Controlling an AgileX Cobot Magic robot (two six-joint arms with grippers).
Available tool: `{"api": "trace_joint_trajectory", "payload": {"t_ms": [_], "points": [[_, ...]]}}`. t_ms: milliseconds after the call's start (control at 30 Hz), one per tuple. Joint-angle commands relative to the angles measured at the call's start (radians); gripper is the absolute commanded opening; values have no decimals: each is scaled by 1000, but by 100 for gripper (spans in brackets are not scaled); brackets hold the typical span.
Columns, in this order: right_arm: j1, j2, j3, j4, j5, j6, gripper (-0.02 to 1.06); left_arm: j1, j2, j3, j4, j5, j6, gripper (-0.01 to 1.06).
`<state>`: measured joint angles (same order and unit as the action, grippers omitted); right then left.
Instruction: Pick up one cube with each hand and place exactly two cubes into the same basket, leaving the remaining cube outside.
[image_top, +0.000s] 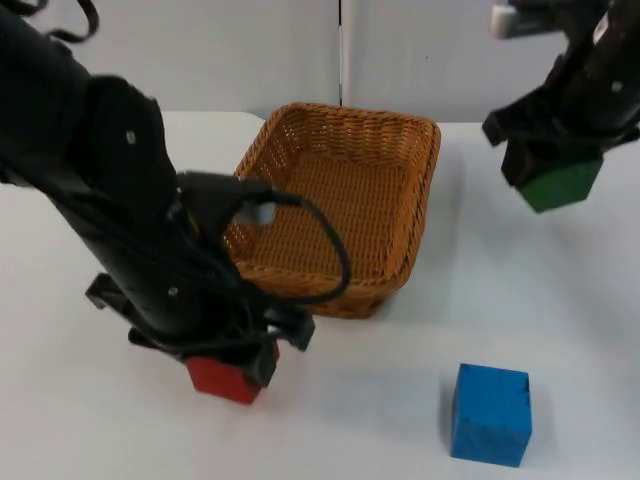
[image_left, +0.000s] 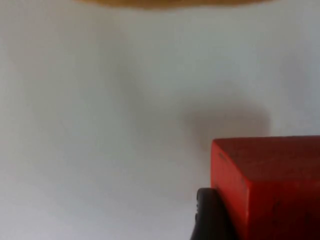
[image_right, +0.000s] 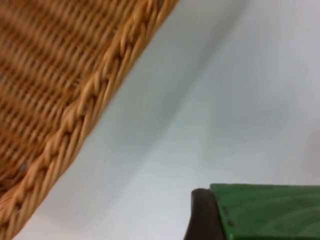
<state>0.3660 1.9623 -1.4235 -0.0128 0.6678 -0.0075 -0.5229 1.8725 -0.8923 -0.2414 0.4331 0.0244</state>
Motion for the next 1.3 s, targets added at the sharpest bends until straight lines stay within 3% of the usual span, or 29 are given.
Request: {"api": "trace_joint_trajectory", "payload": {"t_ms": [0, 600, 1267], "points": [[6, -56, -3, -11, 25, -7, 0, -6, -49, 0, -4, 13, -10, 0], [6, -280, -3, -11, 92, -8, 0, -6, -340, 0, 92, 96, -109, 0], [6, -279, -3, -11, 82, -8, 0, -6, -358, 0, 97, 127, -111, 0]]}}
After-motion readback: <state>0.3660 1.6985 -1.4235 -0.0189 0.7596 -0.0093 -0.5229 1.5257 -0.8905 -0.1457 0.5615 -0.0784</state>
